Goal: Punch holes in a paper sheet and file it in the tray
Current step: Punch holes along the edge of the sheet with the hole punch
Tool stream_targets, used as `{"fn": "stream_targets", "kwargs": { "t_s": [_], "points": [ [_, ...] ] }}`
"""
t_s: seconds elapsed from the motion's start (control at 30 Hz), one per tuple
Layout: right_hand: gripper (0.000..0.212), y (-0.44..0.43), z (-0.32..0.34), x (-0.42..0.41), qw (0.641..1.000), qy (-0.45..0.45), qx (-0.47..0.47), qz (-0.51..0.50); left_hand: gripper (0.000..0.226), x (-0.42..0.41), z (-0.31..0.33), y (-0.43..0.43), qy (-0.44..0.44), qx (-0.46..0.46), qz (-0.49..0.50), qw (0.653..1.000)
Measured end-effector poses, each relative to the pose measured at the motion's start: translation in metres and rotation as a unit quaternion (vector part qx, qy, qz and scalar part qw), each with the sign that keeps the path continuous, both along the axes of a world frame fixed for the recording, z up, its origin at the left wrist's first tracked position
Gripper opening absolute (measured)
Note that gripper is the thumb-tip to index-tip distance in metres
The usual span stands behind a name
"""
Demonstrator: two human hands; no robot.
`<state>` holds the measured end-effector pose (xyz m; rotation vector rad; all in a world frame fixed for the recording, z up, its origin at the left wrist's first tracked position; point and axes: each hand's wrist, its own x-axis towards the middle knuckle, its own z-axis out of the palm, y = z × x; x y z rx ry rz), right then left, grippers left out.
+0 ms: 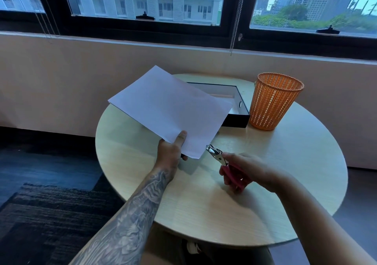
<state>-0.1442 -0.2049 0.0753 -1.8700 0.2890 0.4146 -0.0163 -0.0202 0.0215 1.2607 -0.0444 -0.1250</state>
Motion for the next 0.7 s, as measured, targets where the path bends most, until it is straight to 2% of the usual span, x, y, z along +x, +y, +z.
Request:
{"fn": "stream_targets", "kwargs": {
  "t_s": [0.2, 0.37, 0.7],
  "points": [
    [0.060, 0.001, 0.000, -0.001, 0.999, -0.001, -0.035, 0.009, 0.020, 0.002, -0.003, 0.000, 0.006, 0.015, 0.002, 1.000],
    [0.060, 0.006, 0.002, 0.001, 0.999, 0.004, -0.048, 0.020, 0.012, 0.000, -0.001, -0.001, -0.007, 0.020, 0.003, 1.000],
    [0.057, 0.012, -0.001, 0.005, 0.998, 0.024, -0.054, 0.029, 0.016, -0.001, -0.002, -0.001, -0.015, 0.038, 0.006, 0.999]
  ]
}}
